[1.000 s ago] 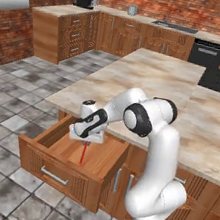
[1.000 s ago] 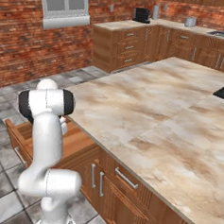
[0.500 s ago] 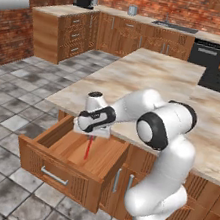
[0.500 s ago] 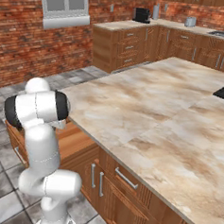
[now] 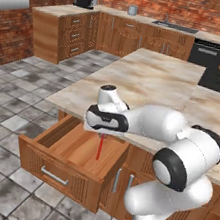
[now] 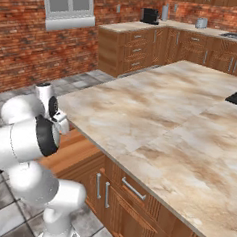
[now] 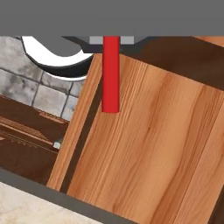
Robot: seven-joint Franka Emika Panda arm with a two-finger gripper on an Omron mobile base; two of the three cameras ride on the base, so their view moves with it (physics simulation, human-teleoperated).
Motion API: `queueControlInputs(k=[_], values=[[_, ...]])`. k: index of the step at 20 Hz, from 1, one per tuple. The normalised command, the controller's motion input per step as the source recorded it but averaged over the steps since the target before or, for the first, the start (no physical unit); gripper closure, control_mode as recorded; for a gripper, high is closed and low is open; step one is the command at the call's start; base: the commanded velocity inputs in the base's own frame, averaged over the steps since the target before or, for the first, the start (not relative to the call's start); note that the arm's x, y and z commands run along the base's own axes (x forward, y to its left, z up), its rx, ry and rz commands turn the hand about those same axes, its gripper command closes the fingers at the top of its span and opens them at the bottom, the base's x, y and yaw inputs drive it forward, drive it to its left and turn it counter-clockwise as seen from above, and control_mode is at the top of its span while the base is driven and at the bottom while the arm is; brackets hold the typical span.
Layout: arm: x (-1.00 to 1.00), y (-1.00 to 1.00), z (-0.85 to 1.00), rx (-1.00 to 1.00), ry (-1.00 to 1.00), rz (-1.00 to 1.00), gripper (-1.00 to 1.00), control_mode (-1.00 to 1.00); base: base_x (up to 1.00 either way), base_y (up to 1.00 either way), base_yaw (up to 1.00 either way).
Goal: Take a straw from the drawer in front and place it inside the glass cup on the dining counter.
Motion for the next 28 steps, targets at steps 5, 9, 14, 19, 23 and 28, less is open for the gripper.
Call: queueControlInputs(k=[5, 9, 14, 19, 23, 28], values=[[-0.48, -0.72, 0.54, 0.0, -0.05, 0.0, 1.0, -1.0, 0.0, 0.0, 0.0], [-0.08, -0.78, 0.33, 0.0, 0.0, 0.0, 1.0, -1.0, 0.0, 0.0, 0.0], [0.0, -0.64, 0.23, 0.0, 0.0, 0.0, 1.0, -1.0, 0.0, 0.0, 0.0], [0.0, -0.51, 0.14, 0.0, 0.01, 0.0, 1.0, -1.0, 0.0, 0.0, 0.0], [0.0, -0.34, 0.01, 0.0, 0.0, -0.01, 1.0, -1.0, 0.0, 0.0, 0.0], [-0.36, -0.07, 0.0, 0.0, 0.0, -0.02, 1.0, -1.0, 0.0, 0.0, 0.0]])
